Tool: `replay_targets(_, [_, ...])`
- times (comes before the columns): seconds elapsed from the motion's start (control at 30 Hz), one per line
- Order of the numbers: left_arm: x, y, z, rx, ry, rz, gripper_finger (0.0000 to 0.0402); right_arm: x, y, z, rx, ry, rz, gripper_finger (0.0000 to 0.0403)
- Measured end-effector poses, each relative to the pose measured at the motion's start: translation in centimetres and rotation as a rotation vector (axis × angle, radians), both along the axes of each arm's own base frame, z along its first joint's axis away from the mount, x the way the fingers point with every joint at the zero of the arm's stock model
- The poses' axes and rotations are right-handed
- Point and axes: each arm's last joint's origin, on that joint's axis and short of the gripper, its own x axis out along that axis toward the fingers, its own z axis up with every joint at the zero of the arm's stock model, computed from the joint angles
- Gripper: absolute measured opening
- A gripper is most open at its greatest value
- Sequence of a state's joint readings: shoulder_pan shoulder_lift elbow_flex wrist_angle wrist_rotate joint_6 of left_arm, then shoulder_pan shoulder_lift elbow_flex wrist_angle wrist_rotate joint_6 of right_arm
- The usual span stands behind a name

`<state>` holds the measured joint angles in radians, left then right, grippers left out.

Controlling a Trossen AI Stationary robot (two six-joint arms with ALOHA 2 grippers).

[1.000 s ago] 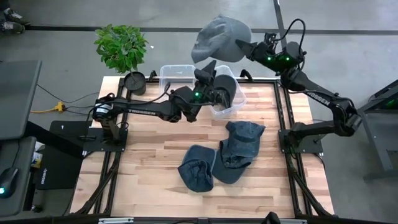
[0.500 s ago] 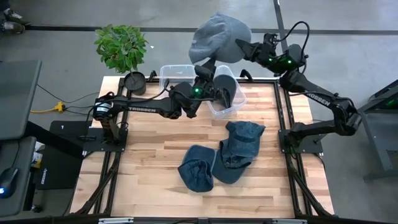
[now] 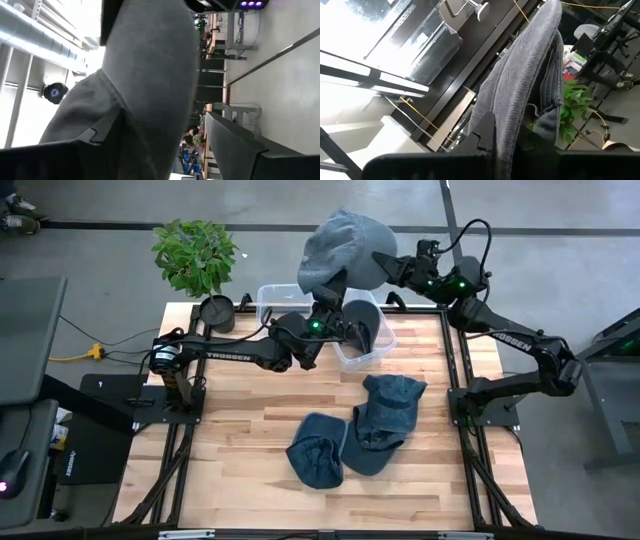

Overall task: Pick & Place hat
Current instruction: Put the gray cap into the right transparent bin

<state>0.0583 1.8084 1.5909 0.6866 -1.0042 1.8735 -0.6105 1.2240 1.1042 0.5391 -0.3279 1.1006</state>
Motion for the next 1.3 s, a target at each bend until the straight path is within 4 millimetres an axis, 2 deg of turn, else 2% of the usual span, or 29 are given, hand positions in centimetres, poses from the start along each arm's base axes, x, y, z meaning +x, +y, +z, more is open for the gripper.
replay_targets(0.3, [-0.1,0.0,0.1,0.008,0.007,0.021,0.0222,0.8,0.9,-0.7,-0.009,0.081,0.052,0.0004])
replay_targets(0.43, [-0.2,0.1,0.8,-0.012,-0.007,0.063,0.0203,0.9,1.0,-0.7,-0.013,0.088,0.045,0.0004])
replay_targets(0.57, [-0.3,0.3,1.0,-0.026,-0.032,0.07,0.0149,0.9,1.0,-0.7,-0.023,0.09,0.041,0.0003])
replay_targets(0.77, [-0.3,0.4,0.8,-0.064,-0.071,0.075,0.0022,0.8,1.0,-0.6,-0.032,0.092,0.04,0.0003])
replay_targets(0.8, [-0.3,0.4,0.7,-0.071,-0.077,0.079,0.0012,0.8,1.0,-0.6,-0.033,0.093,0.041,0.0003])
replay_targets(1.3, [-0.4,0.6,0.7,-0.123,-0.141,0.115,0.0,1.0,1.2,-0.9,-0.091,0.129,0.101,0.0025])
